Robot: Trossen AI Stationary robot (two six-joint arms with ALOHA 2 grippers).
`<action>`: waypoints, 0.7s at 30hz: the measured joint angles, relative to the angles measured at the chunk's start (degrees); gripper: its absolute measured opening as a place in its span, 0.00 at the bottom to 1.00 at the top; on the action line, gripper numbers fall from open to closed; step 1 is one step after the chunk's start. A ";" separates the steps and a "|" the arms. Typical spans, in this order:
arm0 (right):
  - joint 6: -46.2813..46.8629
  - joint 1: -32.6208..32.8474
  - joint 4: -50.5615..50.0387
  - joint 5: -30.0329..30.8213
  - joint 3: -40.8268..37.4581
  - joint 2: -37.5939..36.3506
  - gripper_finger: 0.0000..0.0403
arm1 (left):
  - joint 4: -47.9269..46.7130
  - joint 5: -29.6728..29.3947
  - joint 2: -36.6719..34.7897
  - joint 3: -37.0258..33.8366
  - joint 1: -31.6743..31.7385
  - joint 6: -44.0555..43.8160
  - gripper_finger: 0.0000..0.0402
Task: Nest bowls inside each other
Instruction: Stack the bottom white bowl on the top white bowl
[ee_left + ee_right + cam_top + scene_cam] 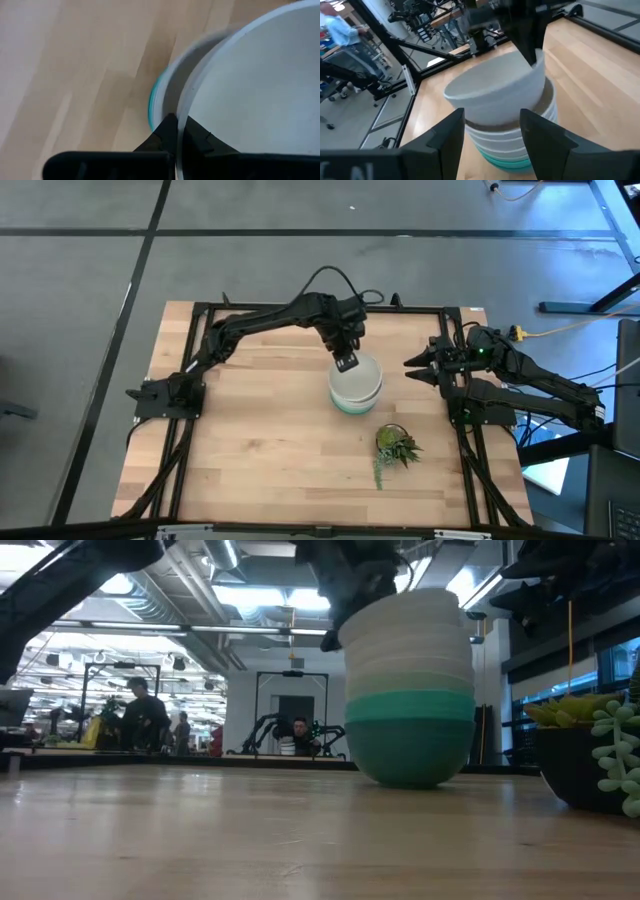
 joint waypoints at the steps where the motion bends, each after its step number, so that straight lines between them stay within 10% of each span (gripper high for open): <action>1: 0.00 0.03 -0.07 -0.20 0.00 0.00 0.48 | -1.34 -0.23 0.48 -0.07 -0.04 -0.04 0.00; 21: -0.11 0.02 -0.40 -0.74 0.00 -0.02 0.48 | -1.94 -0.11 0.89 -0.07 -0.26 0.40 0.16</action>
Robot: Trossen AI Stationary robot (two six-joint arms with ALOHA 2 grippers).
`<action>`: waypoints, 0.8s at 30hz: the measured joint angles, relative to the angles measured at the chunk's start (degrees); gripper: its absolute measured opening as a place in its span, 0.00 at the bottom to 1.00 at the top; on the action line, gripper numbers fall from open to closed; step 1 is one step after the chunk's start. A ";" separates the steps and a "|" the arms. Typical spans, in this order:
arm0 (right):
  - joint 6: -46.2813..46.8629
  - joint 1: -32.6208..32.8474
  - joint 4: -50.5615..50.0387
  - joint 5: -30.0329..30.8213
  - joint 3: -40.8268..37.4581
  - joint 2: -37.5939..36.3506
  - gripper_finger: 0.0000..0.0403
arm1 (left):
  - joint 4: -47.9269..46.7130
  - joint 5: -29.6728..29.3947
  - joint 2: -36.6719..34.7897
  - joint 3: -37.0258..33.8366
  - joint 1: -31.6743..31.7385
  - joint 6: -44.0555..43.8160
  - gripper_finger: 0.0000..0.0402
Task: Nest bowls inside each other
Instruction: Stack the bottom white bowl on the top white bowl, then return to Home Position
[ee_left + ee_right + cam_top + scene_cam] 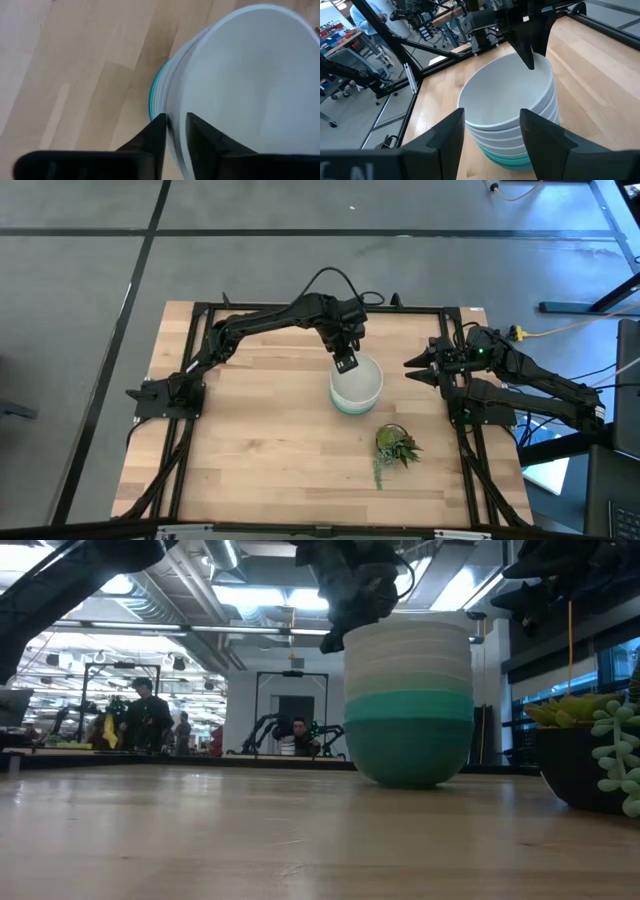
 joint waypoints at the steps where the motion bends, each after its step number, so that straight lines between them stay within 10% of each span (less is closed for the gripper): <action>1: -0.02 -0.02 0.00 0.00 0.00 0.00 0.48 | 0.04 -0.01 0.00 0.00 0.00 0.02 0.19; 10: -0.21 -0.02 0.02 0.00 0.00 0.00 0.48 | 1.95 -0.29 -0.01 0.00 0.00 2.91 0.40; 24: -5.16 -0.13 -0.09 1.64 2.91 -2.92 0.48 | 10.99 -6.48 -17.49 0.02 0.22 12.28 0.41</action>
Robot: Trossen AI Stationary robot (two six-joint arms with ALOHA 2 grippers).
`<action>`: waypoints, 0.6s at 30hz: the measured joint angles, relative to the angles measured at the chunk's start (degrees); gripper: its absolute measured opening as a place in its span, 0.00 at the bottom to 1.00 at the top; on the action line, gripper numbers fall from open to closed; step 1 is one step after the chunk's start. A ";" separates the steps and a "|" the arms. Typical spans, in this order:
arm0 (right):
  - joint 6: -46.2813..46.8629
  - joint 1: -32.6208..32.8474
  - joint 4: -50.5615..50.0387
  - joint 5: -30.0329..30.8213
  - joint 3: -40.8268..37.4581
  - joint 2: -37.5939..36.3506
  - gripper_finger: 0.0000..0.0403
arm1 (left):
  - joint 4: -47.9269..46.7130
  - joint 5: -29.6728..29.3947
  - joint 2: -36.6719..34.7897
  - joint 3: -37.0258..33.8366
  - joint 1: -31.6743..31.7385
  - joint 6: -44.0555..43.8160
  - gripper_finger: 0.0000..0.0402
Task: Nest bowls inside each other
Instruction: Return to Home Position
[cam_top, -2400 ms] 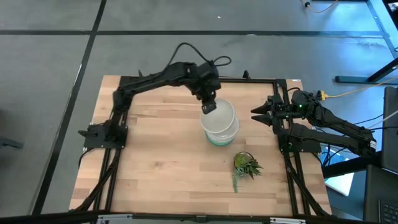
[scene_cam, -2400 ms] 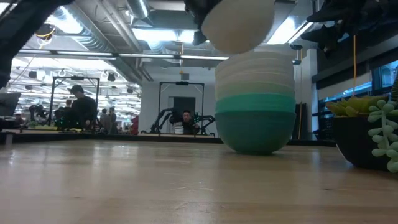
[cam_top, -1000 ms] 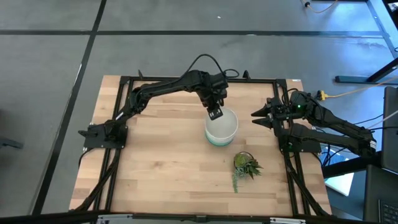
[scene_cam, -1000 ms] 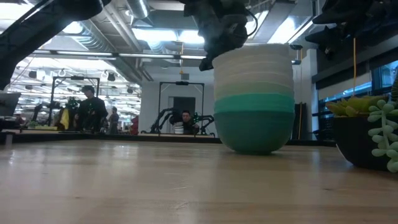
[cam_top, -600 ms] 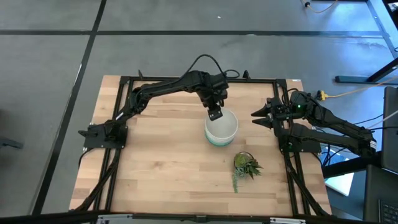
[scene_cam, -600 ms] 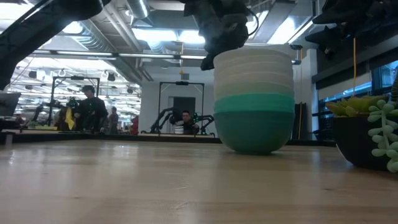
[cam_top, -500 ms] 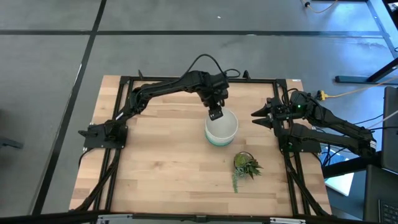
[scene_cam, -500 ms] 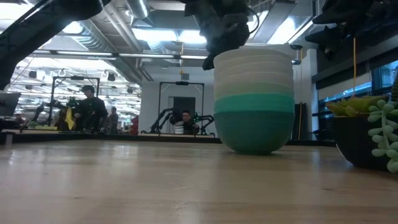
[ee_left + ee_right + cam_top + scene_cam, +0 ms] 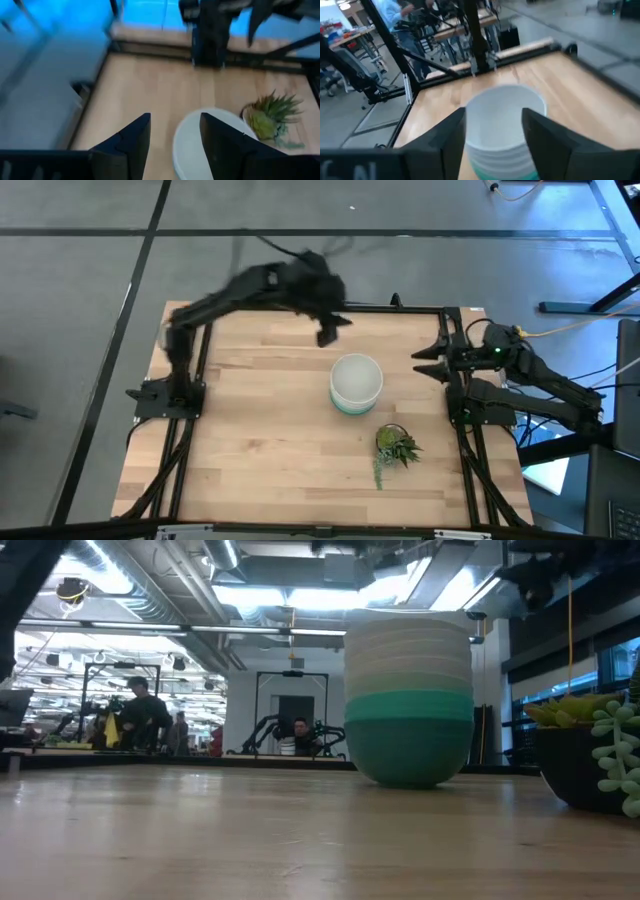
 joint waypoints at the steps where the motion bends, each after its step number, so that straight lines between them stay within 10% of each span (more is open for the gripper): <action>1: -1.13 0.00 0.11 0.85 0.71 -0.35 0.48 | 0.35 -0.73 -2.03 0.00 -0.02 1.13 0.41; 11: -13.31 0.00 1.94 16.95 2.75 -4.89 0.48 | 0.71 -1.08 -16.07 -2.80 -6.62 11.55 0.41; 18: -13.01 0.00 0.77 17.01 2.73 -8.34 0.48 | 6.53 -2.92 -28.85 -20.59 -7.10 10.08 0.41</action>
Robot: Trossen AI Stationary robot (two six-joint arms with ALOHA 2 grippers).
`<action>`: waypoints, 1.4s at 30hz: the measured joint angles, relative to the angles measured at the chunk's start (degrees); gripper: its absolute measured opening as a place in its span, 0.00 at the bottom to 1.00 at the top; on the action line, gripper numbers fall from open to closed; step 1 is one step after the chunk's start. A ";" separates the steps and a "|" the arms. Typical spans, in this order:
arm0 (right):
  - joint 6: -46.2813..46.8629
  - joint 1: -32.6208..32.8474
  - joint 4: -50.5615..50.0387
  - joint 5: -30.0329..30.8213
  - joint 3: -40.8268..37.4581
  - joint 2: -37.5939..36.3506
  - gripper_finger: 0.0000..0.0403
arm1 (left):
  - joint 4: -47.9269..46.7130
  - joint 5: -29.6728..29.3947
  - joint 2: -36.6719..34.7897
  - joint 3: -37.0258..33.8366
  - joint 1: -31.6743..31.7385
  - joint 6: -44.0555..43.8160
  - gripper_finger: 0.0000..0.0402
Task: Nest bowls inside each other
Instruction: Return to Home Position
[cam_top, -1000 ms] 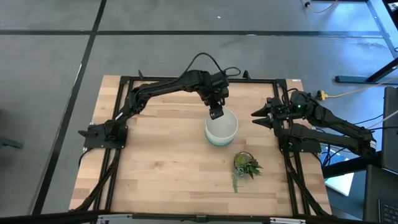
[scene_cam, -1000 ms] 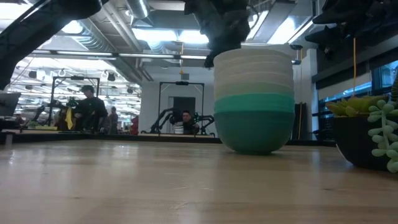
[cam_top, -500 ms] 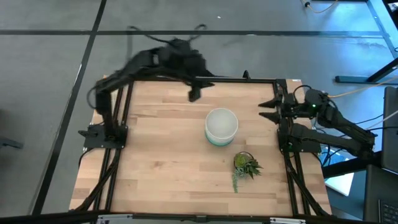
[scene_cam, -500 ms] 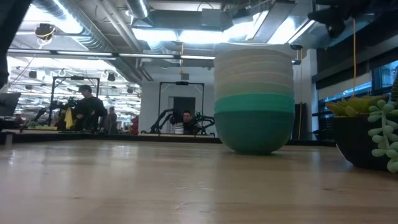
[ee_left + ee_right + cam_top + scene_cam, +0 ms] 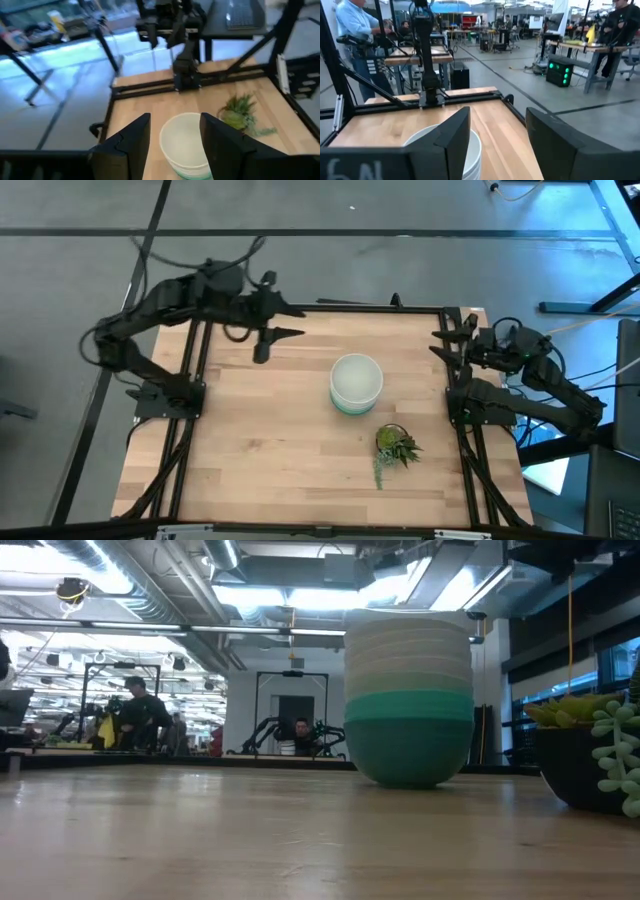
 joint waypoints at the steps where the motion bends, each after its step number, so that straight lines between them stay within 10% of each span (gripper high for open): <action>1: -0.03 0.00 -0.04 0.00 0.00 -0.56 0.48 | 2.19 -0.91 -2.35 -3.32 0.00 -0.20 0.41; 22: -2.75 0.02 7.93 2.84 -11.32 -3.03 0.48 | 38.41 -15.87 -51.42 -73.06 0.02 -8.89 0.41; 42: 1.66 0.00 21.31 2.91 -21.31 -3.14 0.48 | 42.71 -28.44 -66.86 -93.94 0.07 -13.40 0.41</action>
